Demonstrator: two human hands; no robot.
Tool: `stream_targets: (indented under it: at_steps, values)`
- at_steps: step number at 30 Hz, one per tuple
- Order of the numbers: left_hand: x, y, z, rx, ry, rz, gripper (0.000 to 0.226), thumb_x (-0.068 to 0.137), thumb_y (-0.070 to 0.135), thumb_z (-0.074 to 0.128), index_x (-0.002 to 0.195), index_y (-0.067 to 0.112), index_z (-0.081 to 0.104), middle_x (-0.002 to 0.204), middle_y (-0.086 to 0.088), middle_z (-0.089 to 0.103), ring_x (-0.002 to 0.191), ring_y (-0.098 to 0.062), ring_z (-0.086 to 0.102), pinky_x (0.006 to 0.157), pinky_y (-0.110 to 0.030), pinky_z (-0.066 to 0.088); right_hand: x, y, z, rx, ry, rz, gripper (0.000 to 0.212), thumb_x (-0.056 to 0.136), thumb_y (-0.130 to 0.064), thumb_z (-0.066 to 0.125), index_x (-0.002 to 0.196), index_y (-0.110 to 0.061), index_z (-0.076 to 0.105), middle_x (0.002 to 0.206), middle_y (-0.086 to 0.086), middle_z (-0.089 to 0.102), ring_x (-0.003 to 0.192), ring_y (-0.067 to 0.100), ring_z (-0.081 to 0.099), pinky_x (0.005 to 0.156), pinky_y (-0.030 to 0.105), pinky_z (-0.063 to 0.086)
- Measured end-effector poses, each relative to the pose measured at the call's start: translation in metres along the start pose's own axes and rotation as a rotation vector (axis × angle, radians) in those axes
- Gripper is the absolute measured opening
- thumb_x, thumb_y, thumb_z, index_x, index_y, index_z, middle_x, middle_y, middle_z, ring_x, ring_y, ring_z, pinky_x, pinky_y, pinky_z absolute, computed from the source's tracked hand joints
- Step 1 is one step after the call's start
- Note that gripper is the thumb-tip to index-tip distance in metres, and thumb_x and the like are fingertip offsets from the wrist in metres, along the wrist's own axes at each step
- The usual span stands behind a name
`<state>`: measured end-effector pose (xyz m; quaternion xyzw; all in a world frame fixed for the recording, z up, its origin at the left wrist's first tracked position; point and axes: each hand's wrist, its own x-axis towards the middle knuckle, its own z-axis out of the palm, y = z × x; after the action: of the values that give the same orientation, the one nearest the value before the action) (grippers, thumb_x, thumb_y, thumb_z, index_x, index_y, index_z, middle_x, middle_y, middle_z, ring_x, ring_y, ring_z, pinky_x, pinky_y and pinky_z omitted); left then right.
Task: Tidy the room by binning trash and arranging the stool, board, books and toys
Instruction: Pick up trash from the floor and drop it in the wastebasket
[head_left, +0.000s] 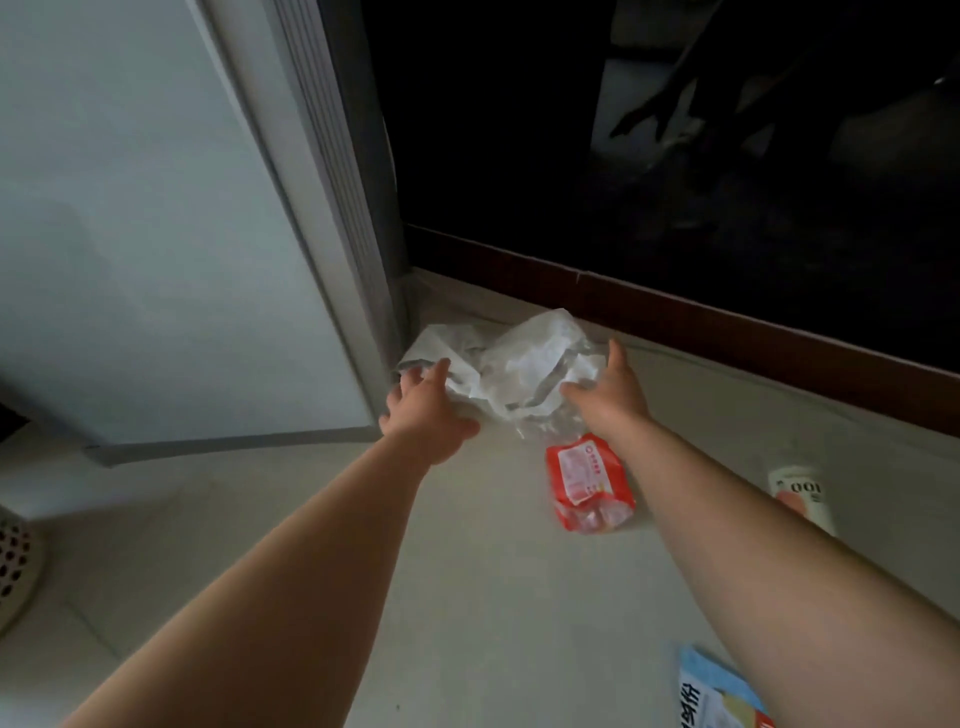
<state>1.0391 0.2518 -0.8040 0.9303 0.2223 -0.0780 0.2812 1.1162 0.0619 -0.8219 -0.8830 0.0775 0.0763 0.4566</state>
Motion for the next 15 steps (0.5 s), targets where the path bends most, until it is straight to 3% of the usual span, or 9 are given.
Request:
stream_targets:
  at_steps: [2,4,8,10,12,14,15]
  values:
    - [0.015,-0.001,0.005,0.034,-0.001,0.019,0.104,0.076,0.034,0.077,0.151,0.040,0.004,0.161,-0.001,-0.001,0.147,-0.031,0.002,0.117,-0.056,0.016,0.011,0.003,0.011,0.036,0.038,0.019,0.053,0.088,-0.012,0.055,0.138,-0.025,0.042,0.127,0.004,0.057,0.108,0.026,0.060,0.079,0.026,0.050]
    - [0.028,0.001,0.011,0.071,-0.011,0.045,0.116,0.072,0.036,0.080,0.149,0.045,-0.007,0.161,0.000,-0.015,0.148,-0.029,-0.011,0.117,-0.059,0.007,0.016,0.006,0.018,0.042,0.042,0.006,0.030,0.091,-0.007,0.046,0.111,-0.022,0.064,0.107,0.003,0.064,0.092,0.022,0.061,0.066,0.021,0.045]
    - [0.045,0.010,0.025,0.139,-0.089,0.128,0.135,0.061,0.042,0.086,0.143,0.051,-0.021,0.157,-0.004,-0.027,0.146,-0.033,-0.020,0.113,-0.066,0.005,0.012,0.012,0.018,-0.037,-0.058,0.002,0.024,0.093,-0.004,0.048,0.106,-0.010,0.067,0.101,-0.001,0.058,0.086,0.016,0.054,0.057,0.018,0.041]
    - [0.048,0.014,0.035,0.142,-0.156,0.207,0.139,0.058,0.043,0.088,0.140,0.053,-0.023,0.155,-0.003,-0.034,0.144,-0.034,-0.025,0.111,-0.070,0.004,0.010,0.015,0.017,-0.021,-0.124,0.012,0.016,0.092,-0.005,0.053,0.099,-0.007,0.067,0.106,-0.001,0.057,0.088,0.015,0.054,0.062,0.015,0.044]
    - [0.048,0.017,0.047,0.155,-0.221,0.294,0.140,0.056,0.045,0.088,0.140,0.055,-0.023,0.152,0.000,-0.039,0.141,-0.033,-0.030,0.109,-0.071,0.002,0.007,0.016,0.019,0.121,-0.188,0.084,0.017,0.093,-0.004,0.052,0.096,-0.007,0.069,0.105,0.010,0.066,0.084,0.019,0.056,0.072,0.025,0.046]
    - [0.045,0.018,0.058,0.125,-0.281,0.340,0.137,0.054,0.045,0.089,0.141,0.056,-0.017,0.153,0.002,-0.037,0.142,-0.032,-0.029,0.110,-0.070,0.005,0.004,0.016,0.020,0.325,-0.223,0.164,0.025,0.093,0.001,0.048,0.086,-0.012,0.068,0.091,0.015,0.067,0.075,0.023,0.059,0.070,0.033,0.048]
    - [0.043,0.017,0.063,0.084,-0.296,0.345,0.133,0.053,0.044,0.090,0.142,0.056,-0.009,0.155,0.004,-0.032,0.144,-0.032,-0.025,0.111,-0.069,0.011,0.002,0.015,0.020,0.414,-0.227,0.177,0.028,0.091,0.004,0.047,0.082,-0.012,0.066,0.083,0.014,0.066,0.069,0.023,0.060,0.066,0.030,0.049]
